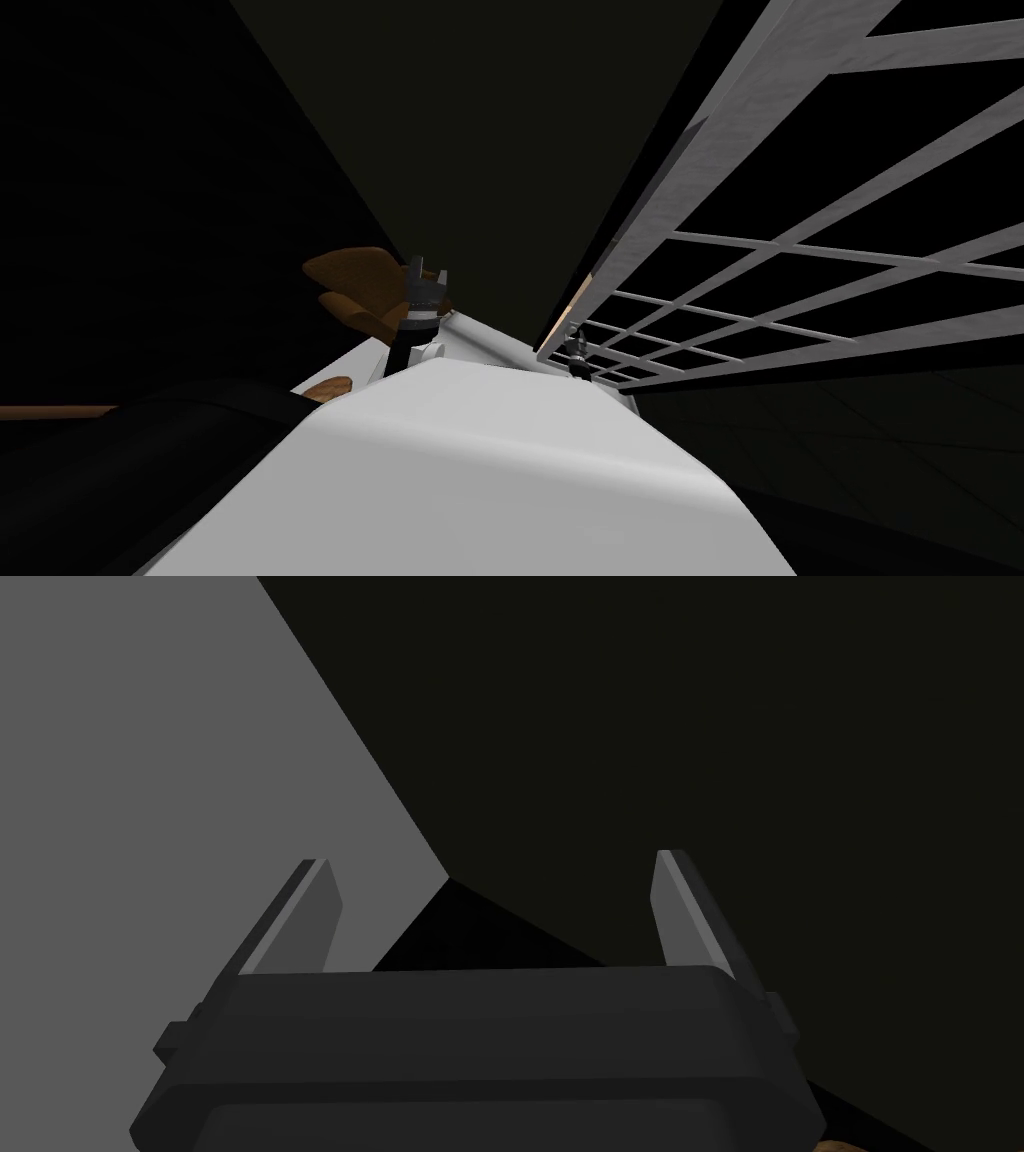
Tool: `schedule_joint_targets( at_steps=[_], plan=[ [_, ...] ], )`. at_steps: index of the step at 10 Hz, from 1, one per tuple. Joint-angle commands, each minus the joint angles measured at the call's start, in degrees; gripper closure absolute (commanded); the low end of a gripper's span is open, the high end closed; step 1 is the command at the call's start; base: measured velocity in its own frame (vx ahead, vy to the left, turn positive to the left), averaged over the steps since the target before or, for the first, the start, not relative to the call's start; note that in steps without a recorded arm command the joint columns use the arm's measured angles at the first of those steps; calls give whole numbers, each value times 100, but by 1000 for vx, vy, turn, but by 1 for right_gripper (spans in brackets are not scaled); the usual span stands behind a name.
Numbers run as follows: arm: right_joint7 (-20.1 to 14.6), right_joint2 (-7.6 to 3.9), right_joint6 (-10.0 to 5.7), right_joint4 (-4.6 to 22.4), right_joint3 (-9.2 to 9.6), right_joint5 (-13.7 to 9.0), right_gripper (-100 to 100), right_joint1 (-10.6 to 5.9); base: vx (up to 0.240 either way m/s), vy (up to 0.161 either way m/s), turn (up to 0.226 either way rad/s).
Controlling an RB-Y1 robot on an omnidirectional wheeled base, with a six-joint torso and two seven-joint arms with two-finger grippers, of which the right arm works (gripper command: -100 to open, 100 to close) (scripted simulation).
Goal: Pull the door open
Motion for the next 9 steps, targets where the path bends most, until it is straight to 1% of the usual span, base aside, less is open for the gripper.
schedule_joint_targets(
  at_steps=[1, 2, 3, 4, 6, 7, 8, 9],
  plan=[
    [-166, 5, 0, 1, 19, -40, -100, -3, -36, 6, 11],
    [-380, 13, 7, -19, 49, -113, -100, -1, -29, -11, 28],
    [-536, 21, 15, -41, 81, -191, -100, 2, -47, -17, 52],
    [-605, 21, 15, -41, 81, -191, -100, 2, -42, -13, 19],
    [-973, 38, 31, -88, 151, -360, -100, 7, -61, -2, 45],
    [-1069, 38, 31, -88, 151, -360, -100, 7, -55, -4, 12],
    [-1271, 48, 40, -113, 188, -449, -100, 10, -52, -13, 29],
    [-1304, 48, 40, -113, 188, -449, -100, 10, -40, -13, 19]
  ],
)
